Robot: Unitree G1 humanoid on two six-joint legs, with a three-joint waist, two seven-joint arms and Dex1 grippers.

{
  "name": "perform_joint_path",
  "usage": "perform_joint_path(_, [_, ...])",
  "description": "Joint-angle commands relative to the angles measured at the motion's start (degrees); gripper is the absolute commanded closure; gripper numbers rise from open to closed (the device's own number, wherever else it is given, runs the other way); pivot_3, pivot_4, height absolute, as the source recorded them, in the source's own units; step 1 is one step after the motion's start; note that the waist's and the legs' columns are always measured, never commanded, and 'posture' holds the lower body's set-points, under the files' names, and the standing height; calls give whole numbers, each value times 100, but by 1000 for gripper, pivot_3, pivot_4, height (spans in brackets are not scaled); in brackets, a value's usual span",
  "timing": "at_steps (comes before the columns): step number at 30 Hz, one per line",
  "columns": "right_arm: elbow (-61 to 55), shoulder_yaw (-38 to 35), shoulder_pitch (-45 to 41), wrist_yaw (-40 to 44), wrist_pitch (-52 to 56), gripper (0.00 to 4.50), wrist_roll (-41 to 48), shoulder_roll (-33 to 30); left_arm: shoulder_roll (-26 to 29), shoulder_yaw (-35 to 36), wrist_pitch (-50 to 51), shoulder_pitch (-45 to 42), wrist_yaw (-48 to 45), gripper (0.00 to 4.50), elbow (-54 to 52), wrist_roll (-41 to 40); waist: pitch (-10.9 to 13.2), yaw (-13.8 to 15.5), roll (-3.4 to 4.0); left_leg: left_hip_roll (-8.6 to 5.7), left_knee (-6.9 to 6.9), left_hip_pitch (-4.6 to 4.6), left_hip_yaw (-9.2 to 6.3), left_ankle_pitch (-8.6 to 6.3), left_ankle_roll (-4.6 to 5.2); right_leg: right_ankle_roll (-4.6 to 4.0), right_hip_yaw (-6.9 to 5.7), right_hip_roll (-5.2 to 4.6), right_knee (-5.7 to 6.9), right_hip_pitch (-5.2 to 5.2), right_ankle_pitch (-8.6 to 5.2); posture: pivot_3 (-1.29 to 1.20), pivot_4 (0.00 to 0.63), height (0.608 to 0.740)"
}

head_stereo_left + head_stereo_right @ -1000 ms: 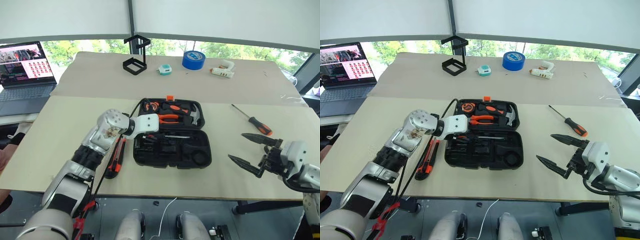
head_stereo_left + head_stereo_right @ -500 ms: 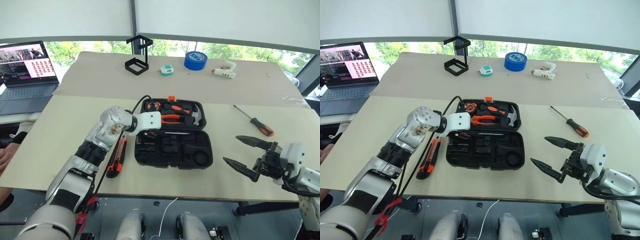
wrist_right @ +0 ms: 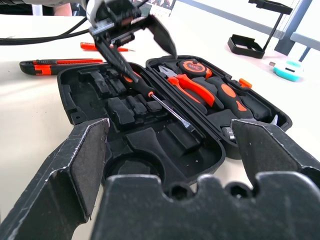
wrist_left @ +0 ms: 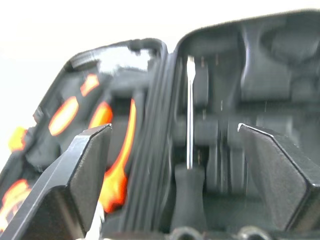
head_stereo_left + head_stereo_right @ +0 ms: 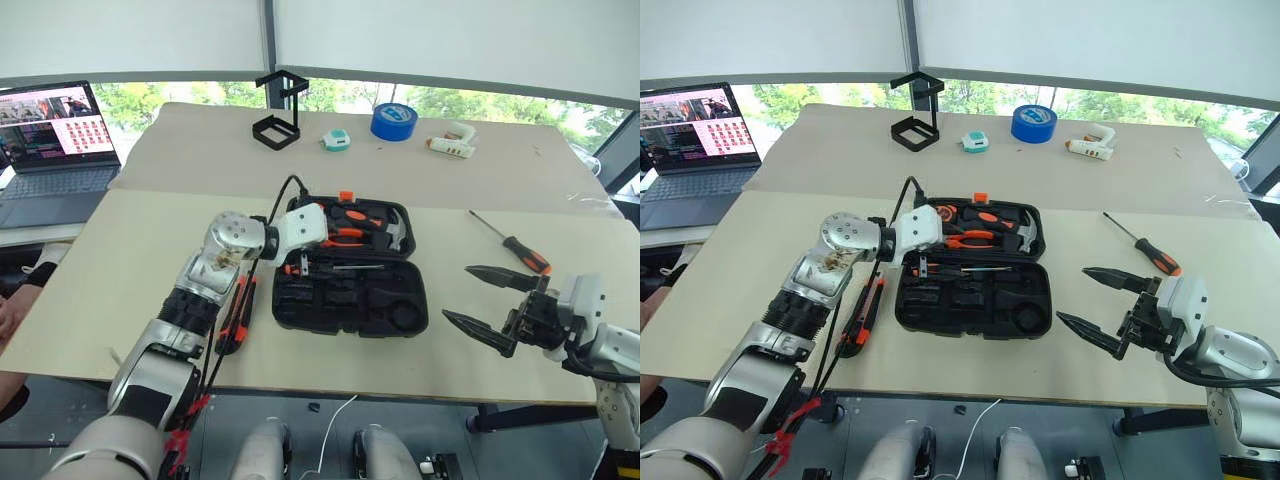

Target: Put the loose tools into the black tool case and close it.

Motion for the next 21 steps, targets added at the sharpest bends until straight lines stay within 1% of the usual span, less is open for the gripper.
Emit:
perform_joint_path(1, [-119, -81, -67, -67, 19, 0, 137, 58, -117, 367, 217, 230, 385, 1676, 177, -301, -2, -10, 3, -1, -1, 1, 0, 0, 0, 0, 0, 0, 0, 0, 0, 0, 150, 740])
perform_joint_path(4, [-147, -58, -84, -144, -18, 0, 77, 145, -182, 378, 33, 317, 678, 2704, 418, -188, -1, -11, 3, -1, 0, 2, 0, 0, 0, 0, -1, 1, 2, 0, 0, 0, 150, 740])
perform_joint_path(5, [-160, -51, -84, -164, -23, 0, 62, 170, -201, 332, 23, 352, 736, 3168, 426, -139, -2, -12, 3, -2, 1, 1, 0, 0, 0, 0, -1, 1, 2, 0, 0, 0, 150, 740])
perform_joint_path(7, [-180, -44, -74, -198, -37, 0, 39, 214, -310, 267, 358, 449, 806, 3879, 340, -189, -2, 1, 3, -3, 1, 0, 0, 0, 0, 1, 0, 0, 1, 0, 1, 0, 150, 740])
perform_joint_path(8, [-176, -42, -68, -216, -52, 0, 27, 231, -333, 204, 437, 518, 751, 4361, 285, -215, -2, 16, 3, -3, 1, -1, -1, 0, 0, 2, -1, -1, 1, 0, 1, 0, 150, 740])
perform_joint_path(9, [-172, -43, -61, -232, -66, 0, 17, 243, -325, 130, 518, 584, 684, 4484, 221, -210, -2, 21, 3, -3, 1, 0, -1, 0, 0, 3, -3, -5, 1, 2, 1, 0, 150, 740])
perform_joint_path(10, [-151, -43, -63, -253, -85, 0, -4, 257, -308, 38, 553, 638, 655, 4484, 194, -142, -2, 19, 3, -4, 1, 0, 0, 0, 0, 3, -2, -7, -1, 3, 2, 0, 150, 740])
perform_joint_path(15, [-122, -23, -52, -332, -139, 0, -67, 333, -430, -45, 786, 698, 1123, 4484, 292, 86, -8, 48, 13, -7, 3, 7, -1, -1, 1, 5, -2, -10, -2, 11, 2, 0, 150, 740])
perform_joint_path(21, [-128, 41, -44, -383, -152, 0, -124, 449, -417, -441, 1123, 675, 1078, 4484, 294, 367, -16, 56, 27, -8, 3, 27, -1, -2, 3, 7, -3, -11, -7, 37, 2, 0, 150, 740])
